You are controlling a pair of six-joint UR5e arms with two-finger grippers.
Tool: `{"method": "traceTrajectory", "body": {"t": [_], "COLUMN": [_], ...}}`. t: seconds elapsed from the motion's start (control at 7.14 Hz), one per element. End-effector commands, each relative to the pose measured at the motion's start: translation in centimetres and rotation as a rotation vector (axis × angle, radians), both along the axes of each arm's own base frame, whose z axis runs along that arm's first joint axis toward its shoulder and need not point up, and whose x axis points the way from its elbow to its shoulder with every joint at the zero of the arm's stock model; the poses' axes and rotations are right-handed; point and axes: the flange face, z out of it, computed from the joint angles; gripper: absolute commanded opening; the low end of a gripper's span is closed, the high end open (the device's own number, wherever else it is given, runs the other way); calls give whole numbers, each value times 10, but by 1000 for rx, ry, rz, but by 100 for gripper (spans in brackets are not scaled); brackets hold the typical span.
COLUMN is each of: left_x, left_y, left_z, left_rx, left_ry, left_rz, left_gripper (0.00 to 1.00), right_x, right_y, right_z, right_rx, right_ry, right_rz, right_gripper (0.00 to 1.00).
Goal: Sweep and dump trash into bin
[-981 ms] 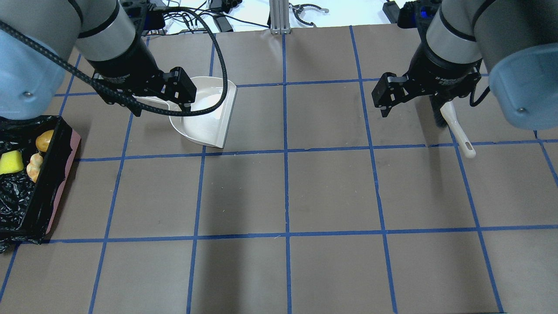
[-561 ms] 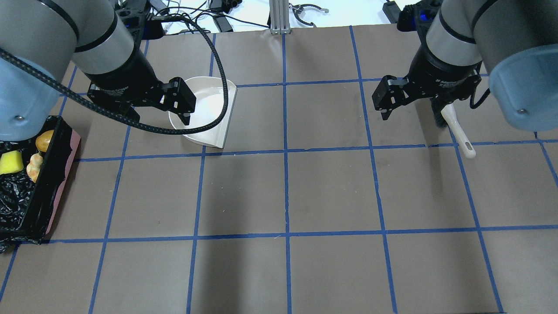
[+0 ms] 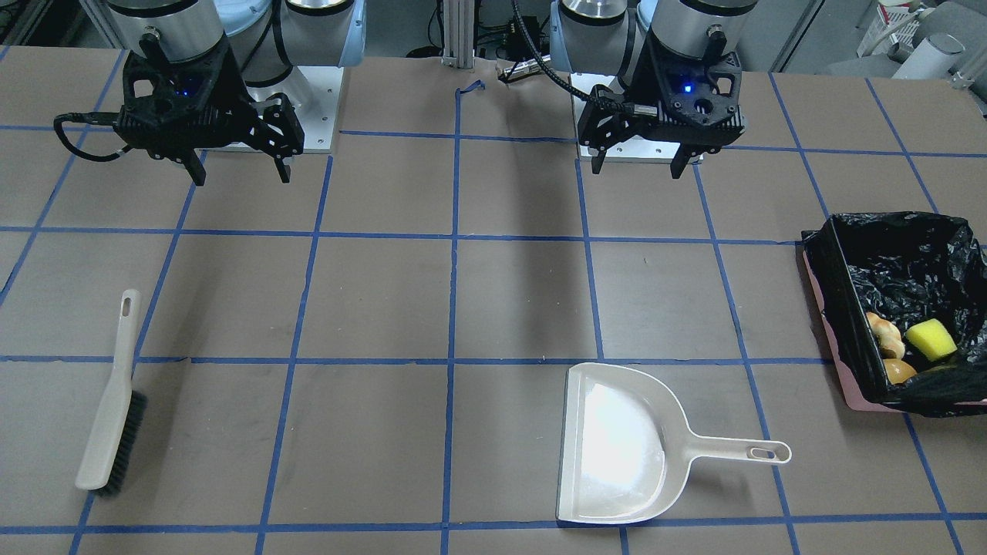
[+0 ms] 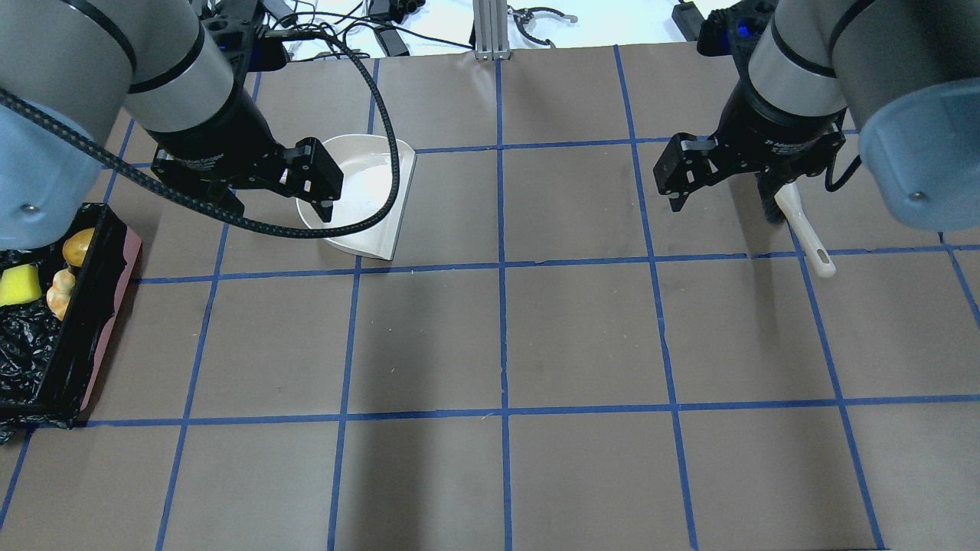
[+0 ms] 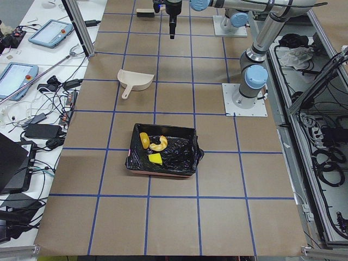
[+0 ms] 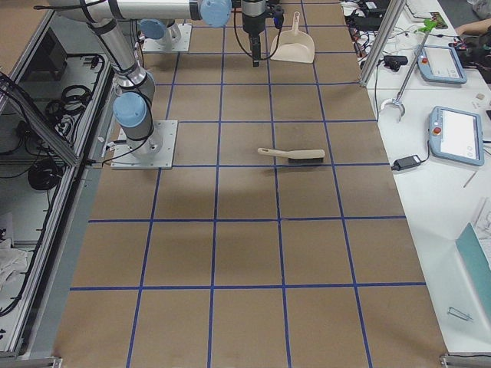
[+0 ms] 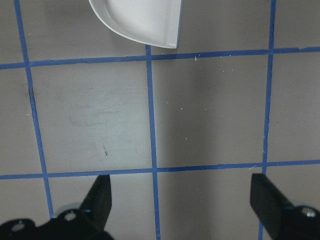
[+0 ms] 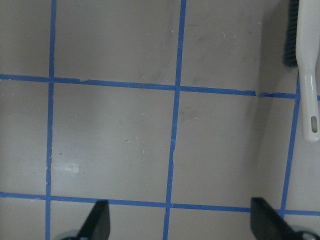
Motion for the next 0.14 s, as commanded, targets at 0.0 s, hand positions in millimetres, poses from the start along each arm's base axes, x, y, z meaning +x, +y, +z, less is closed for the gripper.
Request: {"method": "traceTrajectory", "body": {"t": [0.0], "left_x": [0], "left_y": [0], "left_z": [0], "left_rx": [0], "left_ry": [0], "left_rz": [0], "left_gripper": [100], "right_x": [0], "right_y": [0], "right_z": [0], "right_rx": [-1], "right_ry": [0], "right_rz": [0], "right_gripper": [100]}}
